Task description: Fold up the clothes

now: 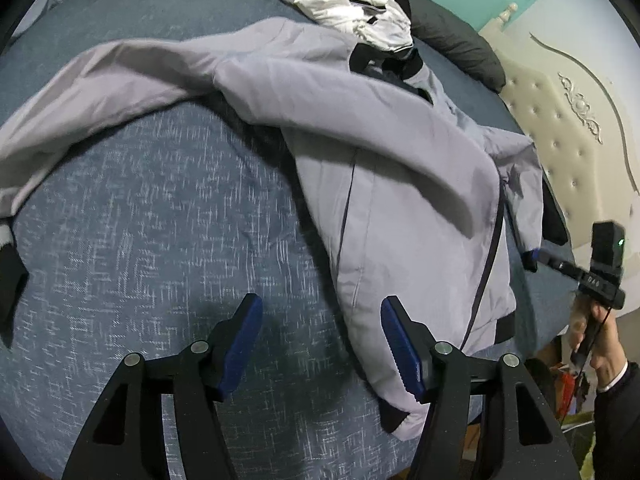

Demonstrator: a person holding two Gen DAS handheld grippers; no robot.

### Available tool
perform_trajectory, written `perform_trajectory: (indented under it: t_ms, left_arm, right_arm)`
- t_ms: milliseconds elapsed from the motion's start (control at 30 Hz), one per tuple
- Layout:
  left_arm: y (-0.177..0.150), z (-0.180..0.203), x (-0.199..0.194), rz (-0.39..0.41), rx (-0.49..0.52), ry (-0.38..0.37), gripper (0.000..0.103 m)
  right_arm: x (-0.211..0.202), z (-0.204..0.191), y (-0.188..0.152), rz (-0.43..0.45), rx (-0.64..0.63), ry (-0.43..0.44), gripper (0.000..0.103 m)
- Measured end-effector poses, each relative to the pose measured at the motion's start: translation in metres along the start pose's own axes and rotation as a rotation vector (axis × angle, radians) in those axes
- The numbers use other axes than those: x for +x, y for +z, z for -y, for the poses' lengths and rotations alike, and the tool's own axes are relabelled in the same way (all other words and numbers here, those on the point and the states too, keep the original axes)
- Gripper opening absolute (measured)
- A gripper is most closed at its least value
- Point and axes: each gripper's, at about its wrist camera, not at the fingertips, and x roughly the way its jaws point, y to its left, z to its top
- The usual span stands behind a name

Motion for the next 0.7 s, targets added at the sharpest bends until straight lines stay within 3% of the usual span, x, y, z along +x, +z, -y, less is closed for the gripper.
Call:
perform_trajectory:
  t_ms: [67,133,367,400,567,633,667,700]
  left_arm:
    - [-0.002,-0.002,0.004,-0.012,-0.008,-0.002,0.066]
    - [-0.005,-0.003,0.007,-0.027,-0.016,-0.010,0.066]
    - [-0.016,0.004,0.025,-0.082,-0.024,-0.041,0.070]
    - [-0.018,0.005,0.029,-0.090,-0.030,-0.048,0.070]
    - [-0.023,0.016,0.043,-0.100,-0.025,-0.093,0.067]
    - [-0.024,0.023,0.046,-0.099,-0.014,-0.117,0.046]
    - [-0.025,0.028,0.047,-0.099,-0.002,-0.123,0.029]
    - [-0.025,0.035,0.047,-0.095,0.020,-0.112,0.022]
  right_arm:
    - [0.003,0.018,-0.011,-0.044,0.044,-0.001,0.039]
    - [0.012,0.028,-0.022,-0.090,0.076,0.012,0.054]
    - [0.047,0.028,-0.050,-0.157,0.108,0.033,0.055]
    - [0.051,0.028,-0.052,-0.160,0.115,0.037,0.054]
    - [0.052,0.029,-0.057,-0.136,0.122,0.038,0.015]
    - [0.046,0.025,-0.057,-0.125,0.112,0.043,0.012]
    - [0.043,0.024,-0.057,-0.122,0.108,0.047,0.011]
    - [0.038,0.021,-0.057,-0.119,0.100,0.050,0.011]
